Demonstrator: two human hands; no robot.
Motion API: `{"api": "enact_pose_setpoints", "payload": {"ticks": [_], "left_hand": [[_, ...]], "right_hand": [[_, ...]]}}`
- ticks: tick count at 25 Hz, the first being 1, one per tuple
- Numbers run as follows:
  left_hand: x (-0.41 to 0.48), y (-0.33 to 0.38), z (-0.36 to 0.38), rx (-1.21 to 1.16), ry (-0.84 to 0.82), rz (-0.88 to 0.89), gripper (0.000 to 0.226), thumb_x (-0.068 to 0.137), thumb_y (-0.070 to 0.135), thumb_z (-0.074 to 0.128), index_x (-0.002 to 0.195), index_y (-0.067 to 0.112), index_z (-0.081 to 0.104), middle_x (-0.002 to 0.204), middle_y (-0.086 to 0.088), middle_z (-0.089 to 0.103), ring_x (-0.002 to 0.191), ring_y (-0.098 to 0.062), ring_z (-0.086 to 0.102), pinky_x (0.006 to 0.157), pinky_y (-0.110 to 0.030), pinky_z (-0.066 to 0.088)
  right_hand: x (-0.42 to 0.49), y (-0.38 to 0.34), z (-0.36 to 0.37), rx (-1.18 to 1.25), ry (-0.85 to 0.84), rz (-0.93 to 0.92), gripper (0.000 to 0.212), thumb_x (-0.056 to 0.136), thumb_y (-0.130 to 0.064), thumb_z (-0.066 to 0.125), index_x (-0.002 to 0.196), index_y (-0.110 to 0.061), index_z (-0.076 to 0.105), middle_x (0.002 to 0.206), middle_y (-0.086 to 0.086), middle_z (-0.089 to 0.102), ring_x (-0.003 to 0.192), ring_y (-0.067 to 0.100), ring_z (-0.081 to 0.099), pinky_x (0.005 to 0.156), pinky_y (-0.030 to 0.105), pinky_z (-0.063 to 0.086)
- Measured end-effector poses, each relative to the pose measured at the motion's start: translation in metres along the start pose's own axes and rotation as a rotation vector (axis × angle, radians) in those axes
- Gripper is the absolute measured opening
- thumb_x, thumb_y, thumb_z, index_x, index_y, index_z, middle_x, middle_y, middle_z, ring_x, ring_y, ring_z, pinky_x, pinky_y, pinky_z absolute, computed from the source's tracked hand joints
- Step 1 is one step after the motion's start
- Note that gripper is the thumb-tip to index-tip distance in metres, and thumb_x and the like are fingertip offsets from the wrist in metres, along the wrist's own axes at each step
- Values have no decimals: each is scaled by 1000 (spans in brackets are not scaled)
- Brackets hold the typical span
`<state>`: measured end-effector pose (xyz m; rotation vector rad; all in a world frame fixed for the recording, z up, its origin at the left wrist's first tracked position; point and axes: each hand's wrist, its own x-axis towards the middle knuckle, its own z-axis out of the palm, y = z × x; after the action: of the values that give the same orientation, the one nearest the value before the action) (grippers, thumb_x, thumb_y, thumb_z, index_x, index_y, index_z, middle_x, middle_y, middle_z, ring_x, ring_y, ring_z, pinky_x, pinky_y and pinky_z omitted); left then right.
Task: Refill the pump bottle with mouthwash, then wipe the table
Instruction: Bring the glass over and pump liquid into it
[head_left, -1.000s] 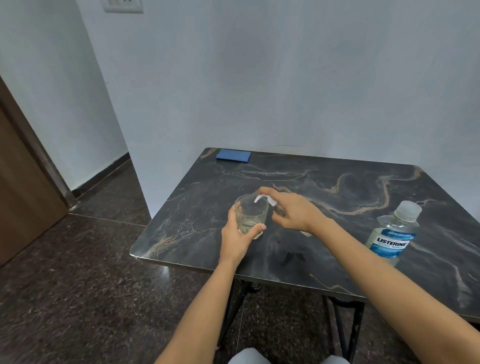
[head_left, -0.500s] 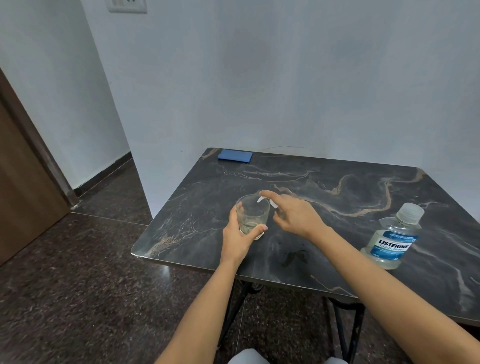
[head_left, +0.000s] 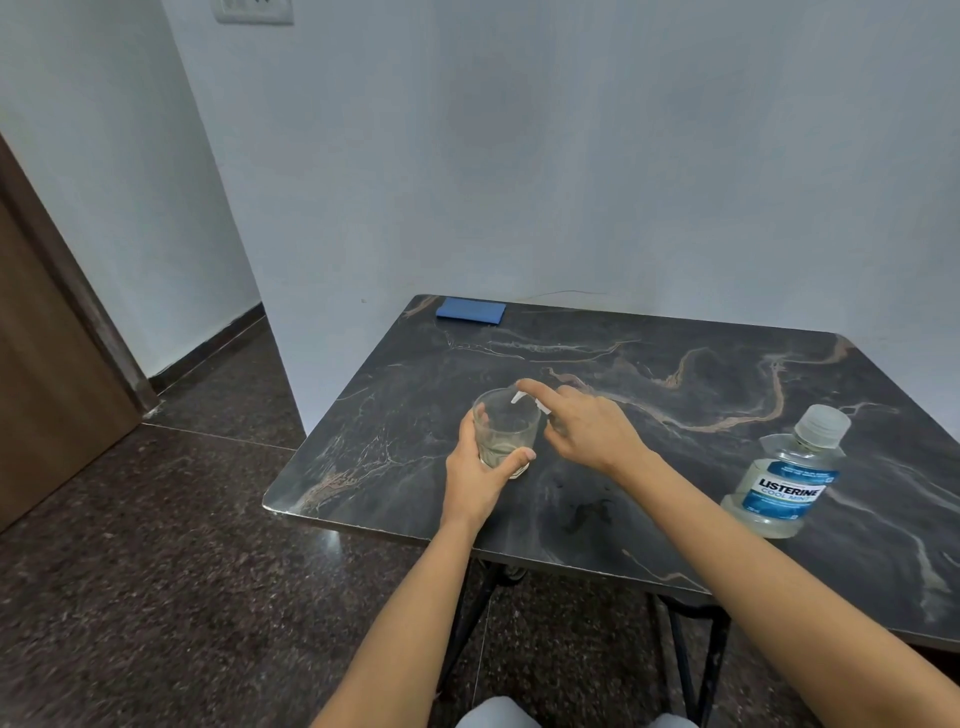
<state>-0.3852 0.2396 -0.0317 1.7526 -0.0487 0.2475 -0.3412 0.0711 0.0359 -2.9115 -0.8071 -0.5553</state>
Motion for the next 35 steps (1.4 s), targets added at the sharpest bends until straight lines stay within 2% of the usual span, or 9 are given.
{"api": "enact_pose_setpoints", "payload": {"ticks": [5,10,17,23,26,28,30,33,35], "left_hand": [[0,-1,0,2,6,4,85,69,45,81,140,37,35,142,13,47,126,0,46,101,-16,37],[0,-2,0,4,5,10,83,69,46,81,138,40,35,142,15,46,125,2,45,103,-19,38],[1,-2,0,6,7,8,84,68,47,81,138,41,35,139,16,47,121,7,46,103,-19,38],[1,-1,0,5,9,0,86,67,48,82,139,38,36,142,12,47,125,-1,47,104,-21,38],[1,-2,0,6,20,-11,88,64,51,82,139,38,37,141,11,48,126,-2,47,106,-25,38],[2,-2,0,-1,23,-22,89,64,50,83,139,36,37,142,10,48,127,-4,47,108,-28,38],[2,-2,0,-3,26,-31,88,65,47,83,139,35,38,142,10,49,128,-6,47,108,-28,37],[2,-2,1,7,31,-31,89,64,48,83,139,36,37,142,8,48,129,-8,47,109,-31,38],[2,-1,2,7,32,-31,88,65,47,83,139,36,37,142,8,49,128,-9,47,108,-30,38]], "right_hand": [[0,-3,2,24,-11,16,48,85,-18,46,129,-34,34,88,3,58,70,32,62,55,35,49],[1,-5,2,42,17,20,58,87,-20,44,139,-37,27,84,0,56,66,25,58,54,34,49],[-1,-6,6,49,-18,38,45,83,-17,46,124,-32,34,87,4,61,67,31,60,53,29,37],[-4,-3,0,189,23,105,71,84,-19,49,145,-37,19,84,0,58,62,22,55,54,33,44],[-11,4,-8,407,118,192,71,85,-17,55,145,-28,19,72,-5,53,51,9,46,52,31,38],[-15,13,-13,548,217,249,56,89,-18,57,133,-35,27,71,-4,52,58,11,51,55,31,39],[-17,25,-15,713,346,295,48,90,-19,60,120,-45,32,82,2,56,70,15,56,65,26,45],[-19,42,-8,856,501,458,41,89,-20,64,120,-22,37,91,9,57,80,18,56,70,20,42],[-22,49,-2,897,525,543,42,88,-20,65,118,-16,37,97,8,55,86,19,54,73,18,40]]}}
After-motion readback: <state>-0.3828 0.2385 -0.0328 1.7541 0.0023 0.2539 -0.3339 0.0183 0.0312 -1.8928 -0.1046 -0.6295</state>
